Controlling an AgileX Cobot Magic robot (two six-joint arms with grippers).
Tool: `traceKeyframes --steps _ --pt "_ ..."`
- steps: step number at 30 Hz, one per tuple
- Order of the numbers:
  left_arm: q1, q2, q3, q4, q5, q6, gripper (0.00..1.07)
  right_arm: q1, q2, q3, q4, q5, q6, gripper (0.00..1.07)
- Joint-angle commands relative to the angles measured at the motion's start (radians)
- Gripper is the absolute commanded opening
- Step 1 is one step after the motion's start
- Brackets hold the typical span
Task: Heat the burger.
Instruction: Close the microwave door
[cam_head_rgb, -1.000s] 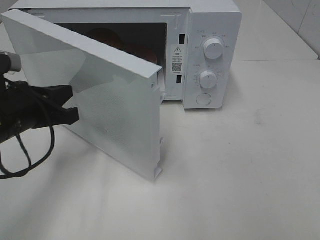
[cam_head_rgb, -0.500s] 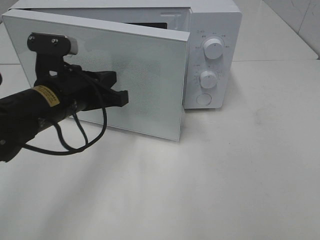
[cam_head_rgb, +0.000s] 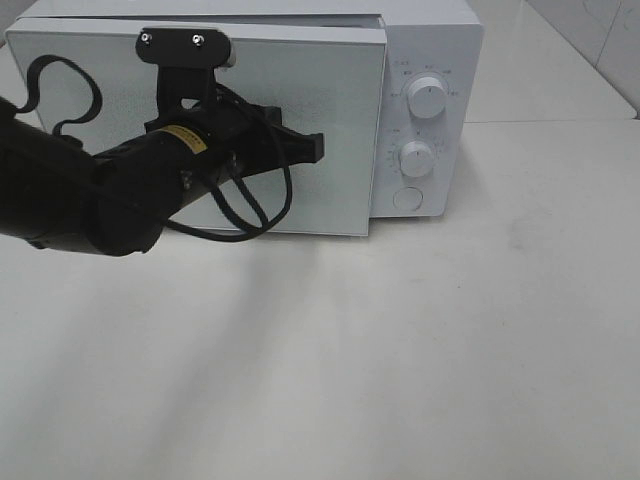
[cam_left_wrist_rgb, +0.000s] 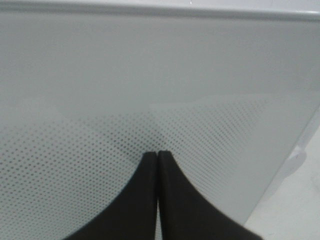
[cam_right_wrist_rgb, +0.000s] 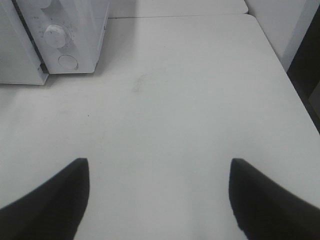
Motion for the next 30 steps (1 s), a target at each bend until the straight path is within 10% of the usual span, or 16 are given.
traceKeyframes --steps 1,16,30 --pt "-0.006 0.031 -0.079 -0.030 0.015 0.012 0.00 -0.004 -0.027 0.005 -0.002 -0.010 -0.002 0.75" --pt "-0.001 0.131 -0.273 -0.167 0.096 0.177 0.00 -0.004 -0.027 0.005 -0.002 -0.010 -0.002 0.75" --pt "0.047 0.158 -0.328 -0.170 0.102 0.178 0.00 -0.004 -0.027 0.005 -0.002 -0.010 -0.002 0.75"
